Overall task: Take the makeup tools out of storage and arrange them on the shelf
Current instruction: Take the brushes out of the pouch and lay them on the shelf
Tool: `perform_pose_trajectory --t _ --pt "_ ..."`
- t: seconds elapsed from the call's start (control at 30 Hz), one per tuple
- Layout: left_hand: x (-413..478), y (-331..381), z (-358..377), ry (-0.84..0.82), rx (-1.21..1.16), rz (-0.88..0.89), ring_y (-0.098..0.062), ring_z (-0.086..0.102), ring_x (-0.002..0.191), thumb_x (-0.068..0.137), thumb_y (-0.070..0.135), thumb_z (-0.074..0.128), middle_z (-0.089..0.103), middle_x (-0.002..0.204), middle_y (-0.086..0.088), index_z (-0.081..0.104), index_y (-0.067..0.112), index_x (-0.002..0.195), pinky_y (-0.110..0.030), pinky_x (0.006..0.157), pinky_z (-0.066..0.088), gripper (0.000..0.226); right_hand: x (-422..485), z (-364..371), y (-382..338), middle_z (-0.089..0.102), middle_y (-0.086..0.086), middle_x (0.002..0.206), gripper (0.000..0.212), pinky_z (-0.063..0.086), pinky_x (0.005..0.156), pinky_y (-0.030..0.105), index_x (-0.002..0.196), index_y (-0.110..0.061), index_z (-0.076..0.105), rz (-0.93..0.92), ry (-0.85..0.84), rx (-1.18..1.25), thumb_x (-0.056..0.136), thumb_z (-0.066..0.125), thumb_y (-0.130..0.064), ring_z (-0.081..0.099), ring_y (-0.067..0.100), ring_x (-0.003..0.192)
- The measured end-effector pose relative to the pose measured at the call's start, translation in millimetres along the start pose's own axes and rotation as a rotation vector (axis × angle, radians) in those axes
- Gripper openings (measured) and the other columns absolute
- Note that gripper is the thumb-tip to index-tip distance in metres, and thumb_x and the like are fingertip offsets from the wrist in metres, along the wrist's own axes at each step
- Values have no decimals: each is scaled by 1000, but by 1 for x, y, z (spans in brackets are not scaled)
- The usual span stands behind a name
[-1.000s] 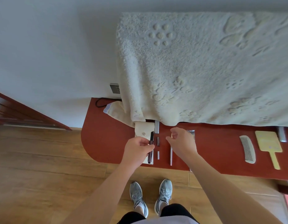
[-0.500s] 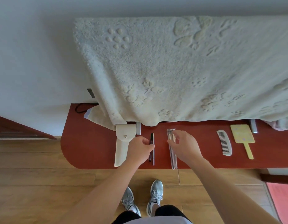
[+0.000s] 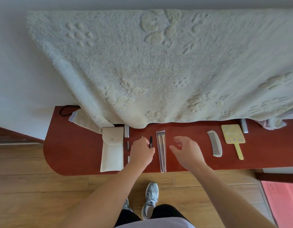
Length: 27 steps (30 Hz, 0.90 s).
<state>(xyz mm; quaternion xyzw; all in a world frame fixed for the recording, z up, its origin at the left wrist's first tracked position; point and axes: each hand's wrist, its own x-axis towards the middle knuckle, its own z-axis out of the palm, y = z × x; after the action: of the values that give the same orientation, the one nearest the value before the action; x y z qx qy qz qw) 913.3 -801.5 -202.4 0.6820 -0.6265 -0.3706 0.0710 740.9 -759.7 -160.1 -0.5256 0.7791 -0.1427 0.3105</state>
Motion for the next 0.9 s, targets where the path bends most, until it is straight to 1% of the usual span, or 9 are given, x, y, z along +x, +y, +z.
perform_pose_trajectory --t 0.07,0.13,0.2,0.3,0.37,0.43,0.57,0.77,0.9 --pt "2 1 6 3 19 -9 -11 66 78 93 26 65 63 90 6 62 17 110 -18 68 53 20 1 -3 5 61 -4 128 44 50 92 27 133 -21 56 8 -1 1 92 62 -35 59 11 113" --pt "4 1 10 1 35 -22 -15 67 86 93 25 65 63 92 4 63 15 111 -23 73 54 21 3 -6 10 62 -4 127 44 50 93 27 132 -20 57 10 2 6 92 63 -35 59 11 112" --pt "6 1 14 2 56 -26 -16 68 89 93 25 65 67 97 1 63 14 112 -22 74 52 22 4 -8 14 62 -3 127 44 49 92 26 132 -20 57 8 5 8 91 64 -35 59 11 112" --pt "7 2 19 7 77 -23 -18 69 90 93 25 65 68 100 -1 63 14 112 -25 77 56 22 7 -10 18 62 -4 127 44 49 90 25 132 -20 57 6 1 3 92 64 -35 59 11 112" --pt "8 2 20 8 88 -25 -18 69 92 94 26 65 69 102 -2 63 14 113 -25 79 56 23 8 -11 20 62 -4 127 44 49 90 24 133 -20 57 7 -5 4 92 64 -35 59 10 112" --pt "8 2 22 6 96 -23 -19 70 89 94 26 65 69 100 -1 62 14 113 -24 77 56 23 9 -11 21 62 -5 127 44 48 89 23 132 -21 57 10 -12 5 92 64 -35 59 9 111" --pt "7 0 25 -11 114 -34 -19 71 81 93 27 65 69 96 -1 61 16 113 -29 78 60 23 10 -12 23 62 -6 126 43 47 86 20 132 -22 57 10 -16 2 92 63 -36 59 8 110" --pt "8 0 25 -6 131 -30 -17 71 80 93 28 66 69 97 -1 60 15 115 -25 74 57 27 11 -14 26 62 -6 125 43 48 89 23 132 -22 57 14 -18 6 92 63 -36 59 8 110" --pt "9 0 24 -8 140 -32 -17 70 80 92 28 66 68 94 -1 59 15 114 -25 73 55 26 10 -15 26 62 -6 126 43 47 88 21 132 -22 57 21 -17 8 92 64 -36 58 8 110"
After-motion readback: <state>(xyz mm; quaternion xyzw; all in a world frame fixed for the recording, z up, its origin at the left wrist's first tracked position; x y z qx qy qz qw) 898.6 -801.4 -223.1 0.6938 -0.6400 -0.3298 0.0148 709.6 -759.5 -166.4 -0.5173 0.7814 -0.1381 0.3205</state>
